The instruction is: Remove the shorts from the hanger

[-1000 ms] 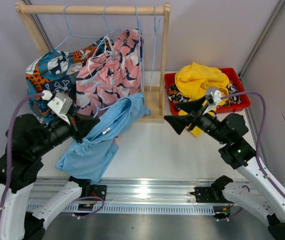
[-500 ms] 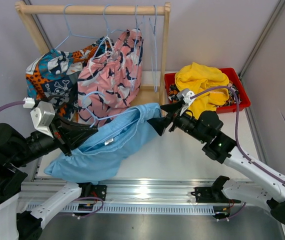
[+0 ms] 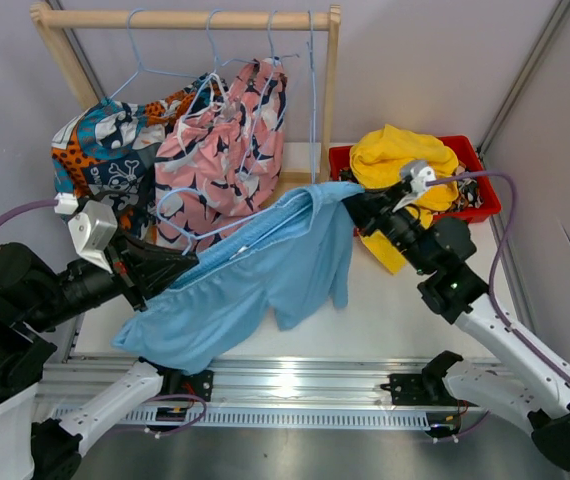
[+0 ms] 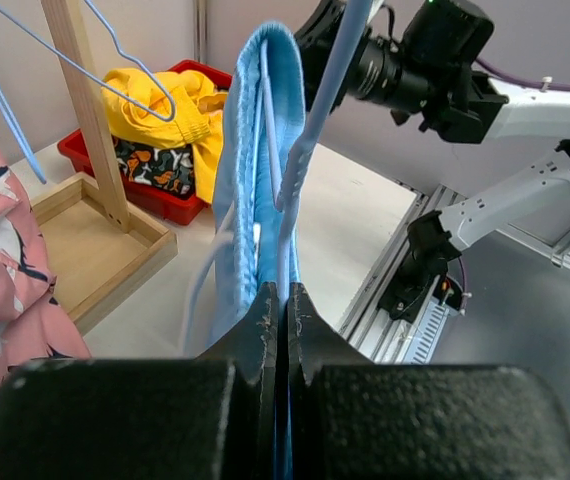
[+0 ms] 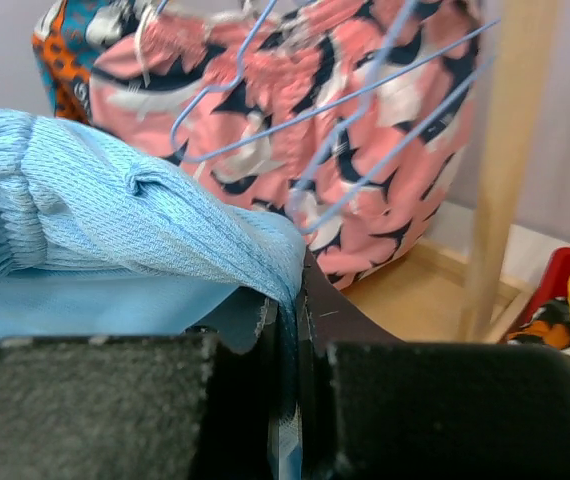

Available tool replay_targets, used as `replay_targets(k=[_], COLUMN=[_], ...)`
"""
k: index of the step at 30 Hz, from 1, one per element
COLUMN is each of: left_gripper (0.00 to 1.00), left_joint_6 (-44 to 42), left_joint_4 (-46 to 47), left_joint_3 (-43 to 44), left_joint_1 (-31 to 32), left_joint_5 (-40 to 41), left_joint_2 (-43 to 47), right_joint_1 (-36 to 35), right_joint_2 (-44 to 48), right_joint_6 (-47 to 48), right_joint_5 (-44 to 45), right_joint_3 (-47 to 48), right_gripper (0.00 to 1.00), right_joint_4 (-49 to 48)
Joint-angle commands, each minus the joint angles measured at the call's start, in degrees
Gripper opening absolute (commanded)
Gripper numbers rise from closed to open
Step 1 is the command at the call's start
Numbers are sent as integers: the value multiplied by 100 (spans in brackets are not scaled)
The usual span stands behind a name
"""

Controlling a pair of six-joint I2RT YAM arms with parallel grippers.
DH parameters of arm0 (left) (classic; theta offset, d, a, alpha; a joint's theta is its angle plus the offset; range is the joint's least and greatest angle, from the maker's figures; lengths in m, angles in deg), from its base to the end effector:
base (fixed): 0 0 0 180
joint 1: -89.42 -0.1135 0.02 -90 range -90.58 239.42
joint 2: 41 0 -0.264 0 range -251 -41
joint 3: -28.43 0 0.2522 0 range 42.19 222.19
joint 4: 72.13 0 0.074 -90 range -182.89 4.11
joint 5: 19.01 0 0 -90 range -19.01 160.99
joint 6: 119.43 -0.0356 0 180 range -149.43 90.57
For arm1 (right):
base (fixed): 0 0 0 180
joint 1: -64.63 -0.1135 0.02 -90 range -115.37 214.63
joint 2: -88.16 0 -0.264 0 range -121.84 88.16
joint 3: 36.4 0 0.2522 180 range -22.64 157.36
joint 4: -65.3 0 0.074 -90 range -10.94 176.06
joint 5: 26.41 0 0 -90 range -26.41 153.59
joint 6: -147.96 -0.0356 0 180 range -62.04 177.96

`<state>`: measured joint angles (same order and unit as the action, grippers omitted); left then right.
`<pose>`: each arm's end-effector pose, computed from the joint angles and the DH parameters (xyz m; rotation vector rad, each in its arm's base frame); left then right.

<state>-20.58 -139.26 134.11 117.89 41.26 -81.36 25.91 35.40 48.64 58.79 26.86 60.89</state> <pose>0.0171 -0.0293 0.5103 0.6881 1.5288 -0.9117 0.1651 0.1362 0.3978 -0.4136 1.2865 0.7663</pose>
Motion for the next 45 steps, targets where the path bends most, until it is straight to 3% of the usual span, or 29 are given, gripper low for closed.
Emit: replay_targets(k=[1, 5, 11, 15, 19, 23, 26, 31, 35, 37, 43, 45], left_gripper=[0, 0, 0, 0, 0, 0, 0, 0, 0, 0, 0, 0], left_joint_6=[-49, -58, -23, 100, 267, 224, 109, -5, 12, 47, 100, 109], left_joint_4=[204, 195, 405, 783, 1345, 1267, 1127, 740, 827, 924, 1267, 1337], left_joint_3=[63, 63, 10, -200, -587, -527, -395, -315, -675, -911, -1167, -1238], left_joint_1=[89, 115, 115, 115, 115, 115, 115, 115, 115, 115, 115, 115], left_joint_5=[56, 64, 415, 741, 1363, 2646, 3235, 3685, 3642, 3589, 3554, 3554], left_joint_2=[28, 11, -33, -121, -279, -604, -579, -376, -359, -367, -622, -710], right_joint_1=[820, 1532, 1569, 982, -833, -1899, -2366, -2544, -2430, -1975, 553, 1031], right_joint_2=[212, 248, 230, 230, 82, -86, -60, 221, 231, -41, -1331, -1719], right_joint_6=[-314, -605, -1149, -1257, -625, -176, 105, 702, 1605, 1933, 1706, 1706], right_joint_5=[-29, -399, -934, -1024, -400, -30, 215, 970, 2864, 3133, 2274, 2211], right_joint_3=[-10, -80, -405, -748, -591, -143, 278, 754, 1307, 1921, 4028, 4470], right_gripper=[0, 0, 0, 0, 0, 0, 0, 0, 0, 0, 0, 0], right_joint_4=[-310, -231, -406, -556, -144, 436, 1016, 1544, 1405, 1317, 1457, 1335])
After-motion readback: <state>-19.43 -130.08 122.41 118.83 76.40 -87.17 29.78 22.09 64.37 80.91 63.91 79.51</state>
